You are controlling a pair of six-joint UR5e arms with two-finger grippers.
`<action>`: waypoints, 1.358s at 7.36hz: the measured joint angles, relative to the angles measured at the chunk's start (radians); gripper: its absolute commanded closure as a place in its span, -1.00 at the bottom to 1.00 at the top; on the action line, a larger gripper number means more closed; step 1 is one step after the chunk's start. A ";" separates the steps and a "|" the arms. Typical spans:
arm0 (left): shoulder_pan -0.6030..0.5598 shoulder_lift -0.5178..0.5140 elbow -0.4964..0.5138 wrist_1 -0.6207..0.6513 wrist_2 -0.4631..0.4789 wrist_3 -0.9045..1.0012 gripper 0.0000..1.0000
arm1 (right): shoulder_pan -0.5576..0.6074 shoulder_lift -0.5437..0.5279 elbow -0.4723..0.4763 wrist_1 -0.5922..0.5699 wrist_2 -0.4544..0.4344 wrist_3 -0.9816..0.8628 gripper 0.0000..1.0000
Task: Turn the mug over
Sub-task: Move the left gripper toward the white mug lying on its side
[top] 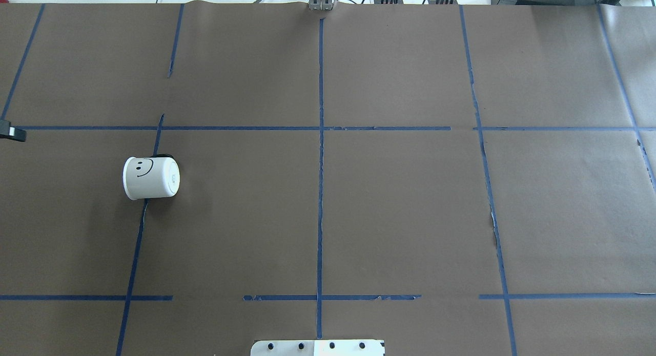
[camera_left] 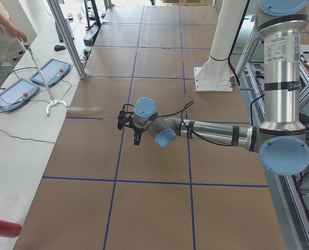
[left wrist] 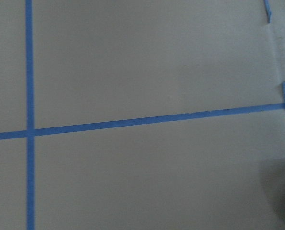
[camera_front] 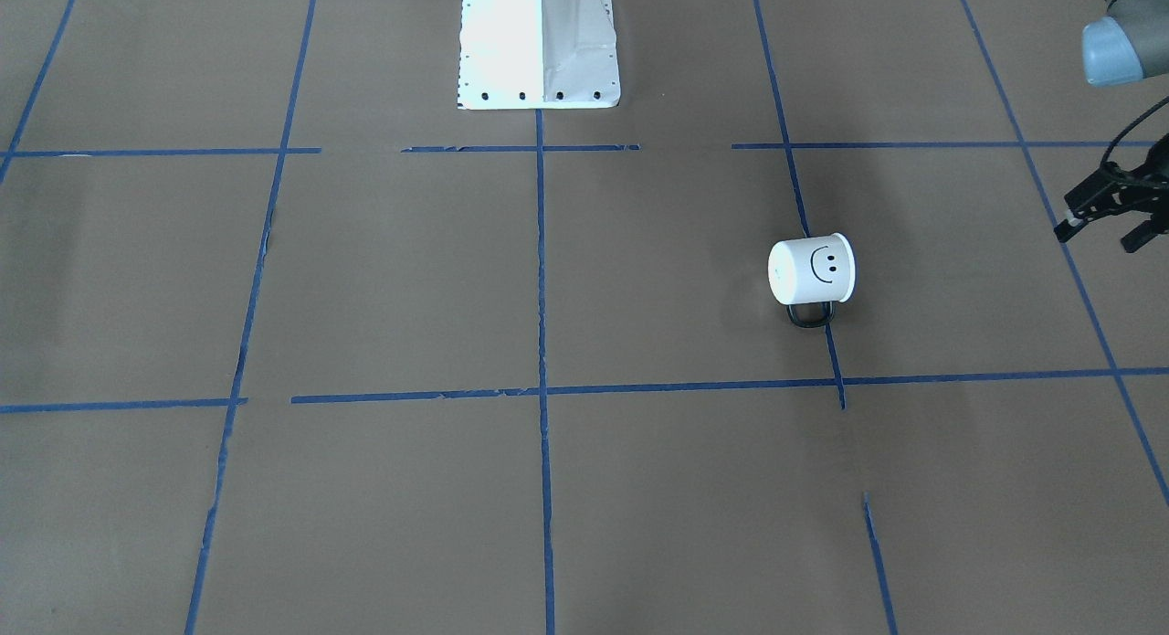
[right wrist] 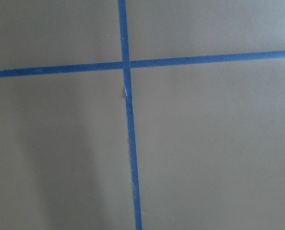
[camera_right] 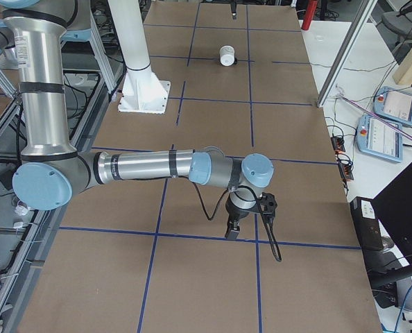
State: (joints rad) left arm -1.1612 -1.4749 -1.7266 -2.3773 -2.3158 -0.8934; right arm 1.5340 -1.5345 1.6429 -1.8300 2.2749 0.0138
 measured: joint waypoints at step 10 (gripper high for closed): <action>0.473 -0.124 0.323 -0.984 0.567 -0.757 -0.91 | 0.000 0.000 0.000 0.000 0.000 0.000 -1.00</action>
State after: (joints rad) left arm -0.6880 -1.5991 -1.4035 -3.3612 -1.7493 -1.6504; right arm 1.5340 -1.5348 1.6429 -1.8300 2.2749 0.0138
